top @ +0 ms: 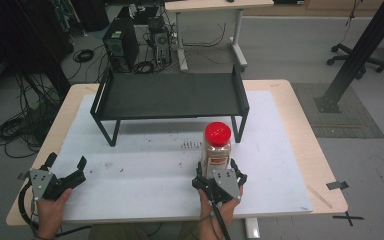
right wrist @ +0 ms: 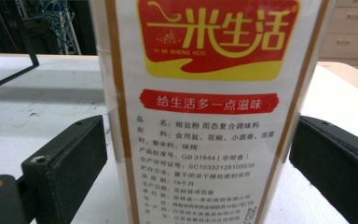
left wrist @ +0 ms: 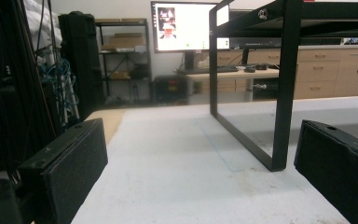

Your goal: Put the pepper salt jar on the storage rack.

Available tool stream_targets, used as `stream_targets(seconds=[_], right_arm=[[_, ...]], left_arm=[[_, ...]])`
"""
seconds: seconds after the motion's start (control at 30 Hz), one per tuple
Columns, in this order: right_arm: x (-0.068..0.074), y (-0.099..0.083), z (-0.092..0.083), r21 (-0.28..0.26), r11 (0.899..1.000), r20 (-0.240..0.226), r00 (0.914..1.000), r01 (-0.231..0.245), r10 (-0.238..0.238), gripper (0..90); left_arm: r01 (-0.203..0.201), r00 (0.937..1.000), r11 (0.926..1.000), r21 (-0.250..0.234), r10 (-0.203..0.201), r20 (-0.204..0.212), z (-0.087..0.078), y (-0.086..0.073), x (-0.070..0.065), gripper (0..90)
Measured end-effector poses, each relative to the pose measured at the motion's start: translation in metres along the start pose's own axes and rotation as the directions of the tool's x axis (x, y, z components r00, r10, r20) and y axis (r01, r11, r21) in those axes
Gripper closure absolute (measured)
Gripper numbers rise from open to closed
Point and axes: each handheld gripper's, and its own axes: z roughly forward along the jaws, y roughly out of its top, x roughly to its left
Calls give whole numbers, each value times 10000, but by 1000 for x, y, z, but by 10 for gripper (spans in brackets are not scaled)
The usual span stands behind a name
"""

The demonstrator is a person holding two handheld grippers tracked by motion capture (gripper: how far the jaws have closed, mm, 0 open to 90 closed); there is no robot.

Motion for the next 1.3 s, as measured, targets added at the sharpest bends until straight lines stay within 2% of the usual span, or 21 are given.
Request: stream_targets(seconds=[0.33,0.8,0.9,1.07,1.3], right_arm=[[2,0,15,-27,10000,76,10000,9,-9,50],[3,0,26,-244,9997,259,9997,29,-23,64],[2,0,28,-317,9995,280,9996,13,-4,79],[4,0,30,-505,9987,214,9998,6,5,172],[3,-2,29,-757,9971,280,9995,-116,137,225]], left_arm=[[4,10000,10000,5,-4,7,0,0,0,29],[4,10000,10000,14,-4,7,0,0,0,29],[4,10000,10000,19,-4,2,0,0,0,29],[5,10000,10000,19,-5,0,0,0,0,29],[11,10000,10000,21,-11,-1,0,0,0,29]])
